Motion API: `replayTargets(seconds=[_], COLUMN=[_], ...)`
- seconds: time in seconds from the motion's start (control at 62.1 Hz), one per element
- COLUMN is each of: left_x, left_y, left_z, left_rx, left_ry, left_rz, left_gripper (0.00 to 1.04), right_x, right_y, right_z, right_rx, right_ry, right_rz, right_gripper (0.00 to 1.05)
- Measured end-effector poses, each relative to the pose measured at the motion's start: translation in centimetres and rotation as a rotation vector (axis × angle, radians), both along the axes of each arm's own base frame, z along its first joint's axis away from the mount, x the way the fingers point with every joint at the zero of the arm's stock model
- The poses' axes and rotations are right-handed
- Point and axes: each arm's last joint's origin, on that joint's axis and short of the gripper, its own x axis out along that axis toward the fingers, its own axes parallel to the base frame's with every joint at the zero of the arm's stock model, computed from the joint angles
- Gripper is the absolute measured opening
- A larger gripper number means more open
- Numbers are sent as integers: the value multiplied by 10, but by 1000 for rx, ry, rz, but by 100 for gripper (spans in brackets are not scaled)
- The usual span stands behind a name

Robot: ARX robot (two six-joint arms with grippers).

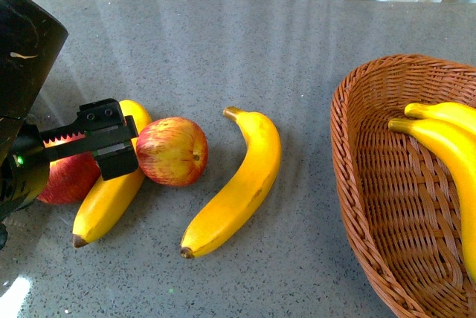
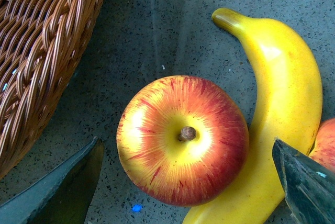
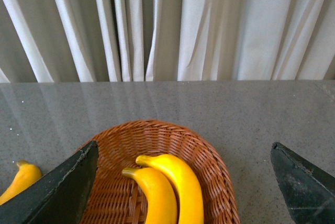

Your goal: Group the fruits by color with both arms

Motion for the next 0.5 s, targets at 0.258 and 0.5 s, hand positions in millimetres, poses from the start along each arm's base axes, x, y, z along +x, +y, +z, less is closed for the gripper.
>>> replayTargets(seconds=[0.258, 0.5], left_x=[2, 4], left_y=[3, 3], left_z=[-4, -9], left_rx=[4, 1], left_ry=[8, 22], left_rz=[13, 11], left_gripper=[96, 96], right_x=[0, 0], right_y=[0, 0], right_z=[0, 0], right_rx=[0, 0], right_ry=[0, 0], right_rz=[0, 0], right_gripper=[96, 96])
